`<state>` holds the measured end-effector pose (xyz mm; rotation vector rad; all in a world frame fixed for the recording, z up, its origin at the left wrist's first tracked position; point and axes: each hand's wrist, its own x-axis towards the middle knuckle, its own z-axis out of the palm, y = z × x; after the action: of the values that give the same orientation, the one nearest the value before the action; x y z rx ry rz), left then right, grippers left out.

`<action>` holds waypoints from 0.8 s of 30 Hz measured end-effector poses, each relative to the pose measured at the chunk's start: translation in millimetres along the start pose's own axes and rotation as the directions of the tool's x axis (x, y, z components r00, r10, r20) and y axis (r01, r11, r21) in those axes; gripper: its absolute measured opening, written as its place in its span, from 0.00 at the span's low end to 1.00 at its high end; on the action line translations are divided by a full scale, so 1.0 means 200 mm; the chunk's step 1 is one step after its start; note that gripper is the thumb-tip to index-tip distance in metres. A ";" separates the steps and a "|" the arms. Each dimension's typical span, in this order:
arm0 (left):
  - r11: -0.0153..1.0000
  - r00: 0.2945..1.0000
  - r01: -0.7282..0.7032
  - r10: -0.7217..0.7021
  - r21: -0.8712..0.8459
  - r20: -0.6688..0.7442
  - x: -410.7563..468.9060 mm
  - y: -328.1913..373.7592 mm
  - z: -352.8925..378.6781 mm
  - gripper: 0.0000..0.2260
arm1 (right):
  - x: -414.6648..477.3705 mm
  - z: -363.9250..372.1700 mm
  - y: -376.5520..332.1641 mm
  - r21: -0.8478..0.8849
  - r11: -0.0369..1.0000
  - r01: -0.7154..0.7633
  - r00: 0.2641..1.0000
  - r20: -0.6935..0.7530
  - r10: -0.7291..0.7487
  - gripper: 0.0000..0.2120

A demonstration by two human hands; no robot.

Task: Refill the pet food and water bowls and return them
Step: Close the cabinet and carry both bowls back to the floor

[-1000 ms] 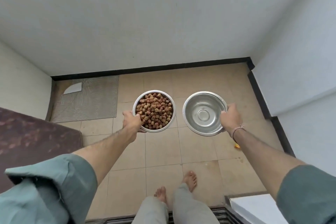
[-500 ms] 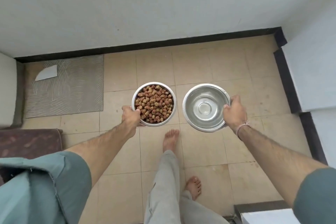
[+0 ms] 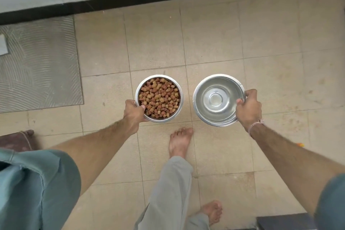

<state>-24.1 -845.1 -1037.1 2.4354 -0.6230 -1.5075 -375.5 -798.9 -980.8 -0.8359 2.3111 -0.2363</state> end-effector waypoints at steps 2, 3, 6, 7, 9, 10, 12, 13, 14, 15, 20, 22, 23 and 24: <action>1.000 1.000 0.013 -0.013 -0.005 0.007 0.07 -0.01 0.03 0.11 | 0.05 0.07 0.01 0.009 1.000 -0.016 1.000 0.002 0.016 0.11; 1.000 1.000 0.023 -0.023 -0.007 0.010 0.12 -0.03 0.06 0.11 | 0.08 0.11 0.02 0.008 1.000 -0.028 1.000 0.006 0.028 0.11; 0.998 0.998 0.058 -0.058 -0.026 0.014 0.27 -0.09 0.16 0.12 | 0.20 0.27 0.06 0.003 0.998 -0.069 0.997 0.022 0.069 0.11; 0.997 0.998 0.068 -0.067 -0.025 0.012 0.31 -0.11 0.18 0.12 | 0.23 0.31 0.07 0.007 0.997 -0.083 0.996 0.024 0.083 0.11; 0.996 0.997 0.080 -0.080 -0.027 0.019 0.39 -0.14 0.24 0.12 | 0.30 0.39 0.10 0.009 0.995 -0.099 0.995 0.021 0.098 0.10; 0.996 0.996 0.087 -0.086 -0.025 0.026 0.42 -0.15 0.26 0.12 | 0.33 0.42 0.11 0.007 0.995 -0.101 0.995 0.019 0.101 0.10; 0.995 0.995 0.092 -0.091 -0.025 0.031 0.49 -0.17 0.31 0.11 | 0.39 0.48 0.13 0.005 0.995 -0.096 0.995 0.012 0.096 0.10; 0.995 0.995 0.092 -0.091 -0.029 0.026 0.51 -0.18 0.33 0.11 | 0.42 0.51 0.14 0.003 0.996 -0.094 0.995 0.008 0.094 0.10; 0.995 0.996 0.092 -0.092 -0.034 0.021 0.54 -0.18 0.34 0.10 | 0.44 0.54 0.15 0.002 0.995 -0.096 0.995 0.004 0.096 0.11; 0.995 0.996 0.091 -0.091 -0.037 0.017 0.56 -0.19 0.36 0.10 | 0.46 0.56 0.16 0.002 0.995 -0.098 0.995 0.002 0.098 0.11; 0.996 0.996 0.078 -0.077 -0.040 0.034 0.65 -0.19 0.40 0.10 | 0.54 0.63 0.20 0.010 0.994 -0.113 0.994 -0.005 0.113 0.11; 0.996 0.997 0.072 -0.071 -0.049 0.031 0.67 -0.19 0.41 0.09 | 0.56 0.65 0.22 0.015 0.993 -0.116 0.993 0.002 0.116 0.11; 0.996 0.997 0.070 -0.068 -0.057 0.029 0.67 -0.19 0.41 0.08 | 0.57 0.65 0.22 0.016 0.993 -0.114 0.994 0.004 0.113 0.11; 0.996 0.997 0.069 -0.067 -0.064 0.027 0.68 -0.19 0.41 0.08 | 0.57 0.66 0.23 0.017 0.994 -0.111 0.994 0.004 0.111 0.11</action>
<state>-35.6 -869.6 -1198.3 2.4157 -0.4923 -1.5613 -380.0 -827.9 -1158.9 -0.6961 2.3412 -0.2051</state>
